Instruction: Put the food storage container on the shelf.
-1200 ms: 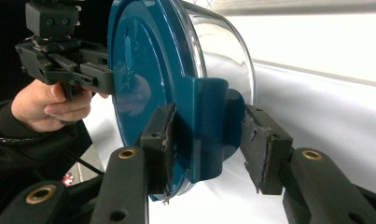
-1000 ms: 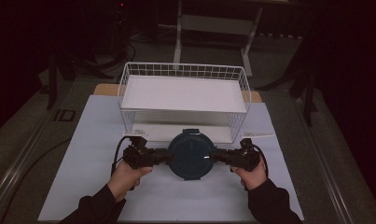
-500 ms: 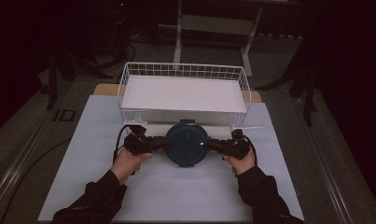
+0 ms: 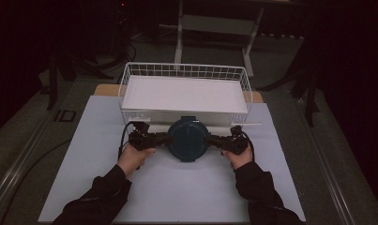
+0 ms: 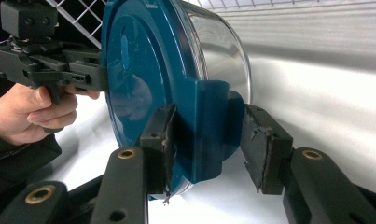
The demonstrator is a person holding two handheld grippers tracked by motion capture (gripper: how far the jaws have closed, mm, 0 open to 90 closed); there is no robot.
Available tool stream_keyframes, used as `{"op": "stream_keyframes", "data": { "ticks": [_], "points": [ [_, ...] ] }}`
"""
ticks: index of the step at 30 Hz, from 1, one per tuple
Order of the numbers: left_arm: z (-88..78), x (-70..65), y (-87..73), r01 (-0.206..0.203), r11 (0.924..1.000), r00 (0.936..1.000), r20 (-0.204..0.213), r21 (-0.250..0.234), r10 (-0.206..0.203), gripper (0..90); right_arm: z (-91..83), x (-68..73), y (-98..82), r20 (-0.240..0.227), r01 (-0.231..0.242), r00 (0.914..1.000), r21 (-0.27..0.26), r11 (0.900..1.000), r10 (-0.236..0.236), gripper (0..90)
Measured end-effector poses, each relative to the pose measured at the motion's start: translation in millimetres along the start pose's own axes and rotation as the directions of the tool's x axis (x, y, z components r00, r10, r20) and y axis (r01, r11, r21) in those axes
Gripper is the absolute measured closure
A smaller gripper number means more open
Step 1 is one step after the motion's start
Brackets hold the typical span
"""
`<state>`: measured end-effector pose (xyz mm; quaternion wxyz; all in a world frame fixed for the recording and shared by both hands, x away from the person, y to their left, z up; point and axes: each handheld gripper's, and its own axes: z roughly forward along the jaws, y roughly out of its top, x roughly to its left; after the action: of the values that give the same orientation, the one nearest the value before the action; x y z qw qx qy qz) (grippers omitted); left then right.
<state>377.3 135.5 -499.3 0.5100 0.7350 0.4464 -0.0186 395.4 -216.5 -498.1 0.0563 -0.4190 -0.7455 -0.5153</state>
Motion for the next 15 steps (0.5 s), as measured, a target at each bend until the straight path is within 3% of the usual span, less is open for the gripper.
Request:
{"op": "stream_keyframes", "data": {
  "ticks": [6, 9, 15],
  "points": [
    [2.3, 5.5, 1.2, 0.013, 0.9999, 0.9999, 0.006, -0.007, -0.013, 54.8, 3.8, -3.1, 1.5, 0.004, -0.007, 1.0000, -0.007, 1.000, 0.007, 55.9],
    [3.8, 8.1, 2.0, 0.022, 0.9996, 0.9996, 0.015, -0.016, -0.022, 54.6, 4.2, -4.1, 2.0, -0.001, -0.032, 0.9995, -0.004, 0.999, 0.032, 55.9],
    [4.2, 10.2, 1.2, 0.012, 0.9996, 0.9996, 0.024, -0.024, -0.012, 54.2, 5.9, -7.5, 3.8, -0.001, -0.016, 0.9999, -0.013, 1.000, 0.016, 55.6]
  ]
}}
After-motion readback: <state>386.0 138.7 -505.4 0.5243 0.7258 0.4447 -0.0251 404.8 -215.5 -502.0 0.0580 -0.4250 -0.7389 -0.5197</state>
